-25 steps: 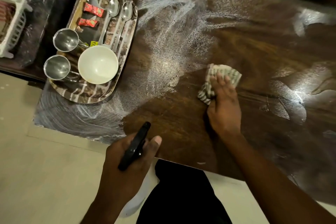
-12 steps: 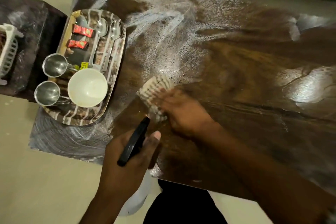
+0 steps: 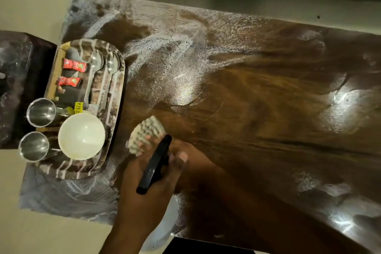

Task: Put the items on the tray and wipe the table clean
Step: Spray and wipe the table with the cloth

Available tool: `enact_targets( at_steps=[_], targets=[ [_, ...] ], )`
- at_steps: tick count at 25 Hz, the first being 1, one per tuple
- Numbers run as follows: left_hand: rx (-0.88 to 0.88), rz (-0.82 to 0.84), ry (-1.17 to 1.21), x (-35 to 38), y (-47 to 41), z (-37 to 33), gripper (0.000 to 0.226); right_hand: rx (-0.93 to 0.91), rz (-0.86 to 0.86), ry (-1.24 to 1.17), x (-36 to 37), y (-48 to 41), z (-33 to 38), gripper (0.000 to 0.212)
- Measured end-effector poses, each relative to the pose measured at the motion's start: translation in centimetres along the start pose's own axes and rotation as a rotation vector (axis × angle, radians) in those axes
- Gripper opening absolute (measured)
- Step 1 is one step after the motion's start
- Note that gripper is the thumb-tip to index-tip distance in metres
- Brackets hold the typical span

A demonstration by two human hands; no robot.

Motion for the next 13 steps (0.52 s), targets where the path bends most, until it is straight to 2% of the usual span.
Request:
enact_targets(
  at_steps=[2,4,6,8,10,11,13],
  targets=[
    [0.044,0.025,-0.045,0.2,-0.8,-0.8,0.039,-0.144,-0.087,0.224,-3.2,0.6,-1.9,0.060],
    [0.054,0.043,-0.019,0.6,-1.4,-1.3,0.048,-0.092,-0.154,0.352,-6.7,1.3,-6.6,0.067],
    [0.045,0.037,0.041,1.1,-2.0,-1.7,0.050,0.184,-0.240,0.347,-11.3,3.5,-12.9,0.074],
    [0.066,0.022,0.056,1.6,-2.8,-2.3,0.042,0.513,-0.468,0.220,-15.4,6.5,-18.3,0.075],
    [0.094,0.038,0.060,2.1,-3.8,-2.8,0.031,0.783,-0.704,0.110,-16.8,7.5,-20.3,0.071],
    [0.110,0.049,0.061,2.3,-4.3,-3.1,0.027,0.860,-0.783,0.070,-16.6,6.6,-19.8,0.071],
    [0.139,0.063,0.063,2.6,-5.2,-3.7,0.023,0.834,-0.762,0.049,-14.9,3.5,-16.9,0.073]
  ],
)
Point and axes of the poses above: each hand's wrist, its own y-axis away from the middle knuckle, its own x-axis out of the palm, z = x × y, the point moved 5 cm from there along -y, towards the middle knuckle, and after that the axes turned 7 degrees about y, right-handed, at the moved point
